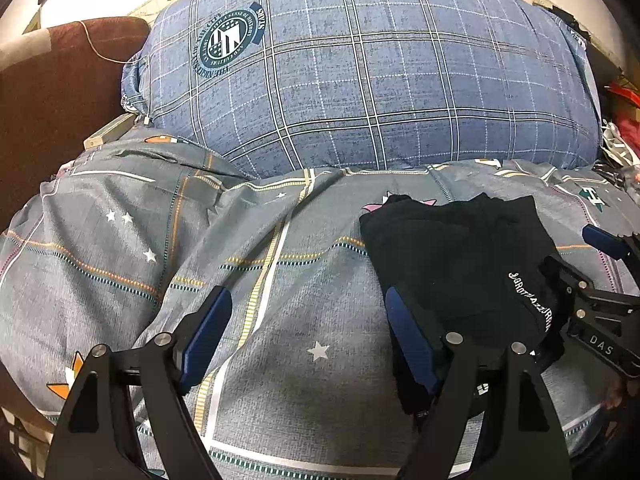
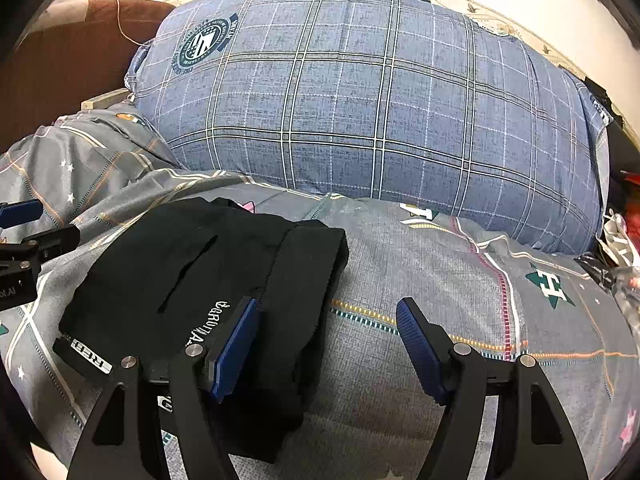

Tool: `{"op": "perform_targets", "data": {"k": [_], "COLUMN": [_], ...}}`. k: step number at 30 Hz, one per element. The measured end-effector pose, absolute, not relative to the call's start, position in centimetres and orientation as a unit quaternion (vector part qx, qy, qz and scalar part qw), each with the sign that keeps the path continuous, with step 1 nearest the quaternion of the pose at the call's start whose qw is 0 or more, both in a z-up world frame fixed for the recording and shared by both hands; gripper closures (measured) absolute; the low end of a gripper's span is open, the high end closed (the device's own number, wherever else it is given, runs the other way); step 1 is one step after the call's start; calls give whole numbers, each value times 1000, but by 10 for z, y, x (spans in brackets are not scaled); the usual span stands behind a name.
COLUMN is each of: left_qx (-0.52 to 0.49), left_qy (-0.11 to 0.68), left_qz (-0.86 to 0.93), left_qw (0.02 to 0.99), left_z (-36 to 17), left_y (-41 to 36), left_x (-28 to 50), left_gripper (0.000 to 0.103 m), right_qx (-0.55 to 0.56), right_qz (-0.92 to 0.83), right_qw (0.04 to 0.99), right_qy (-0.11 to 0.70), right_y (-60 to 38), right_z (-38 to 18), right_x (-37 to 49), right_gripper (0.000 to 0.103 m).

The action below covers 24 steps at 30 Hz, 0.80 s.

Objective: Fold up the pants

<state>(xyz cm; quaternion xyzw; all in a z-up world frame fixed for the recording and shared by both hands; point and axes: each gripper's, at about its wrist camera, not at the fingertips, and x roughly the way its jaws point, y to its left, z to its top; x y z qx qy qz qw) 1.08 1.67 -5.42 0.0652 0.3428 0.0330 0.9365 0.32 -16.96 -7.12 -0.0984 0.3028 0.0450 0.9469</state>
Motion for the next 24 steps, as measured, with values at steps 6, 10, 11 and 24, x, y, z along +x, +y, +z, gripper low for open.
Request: {"op": "perform_targets", "data": {"k": [6,10,11,24], "left_qx": [68,69,70,66], "left_qy": [346,347,347,360], "left_qz": [36,41,42,49], "left_qw": [935,934,934,929], "left_z": [-57,-59,-60,-67], "left_y": [16,17,17,25], "left_x": [11,11,11,16], "left_gripper": [23,21,21,21], "right_qx": [-99,-101,-101,-98], "right_qz": [44,42,42,39], "right_qw": [946,946,946,945], "right_qy": [304,306,306,310], "right_y": [-170,-170,-170,-170], "right_z": [-72,-74,-74,-75], "right_x": [4,4,4,6], "right_gripper": [31,31,31,30]}}
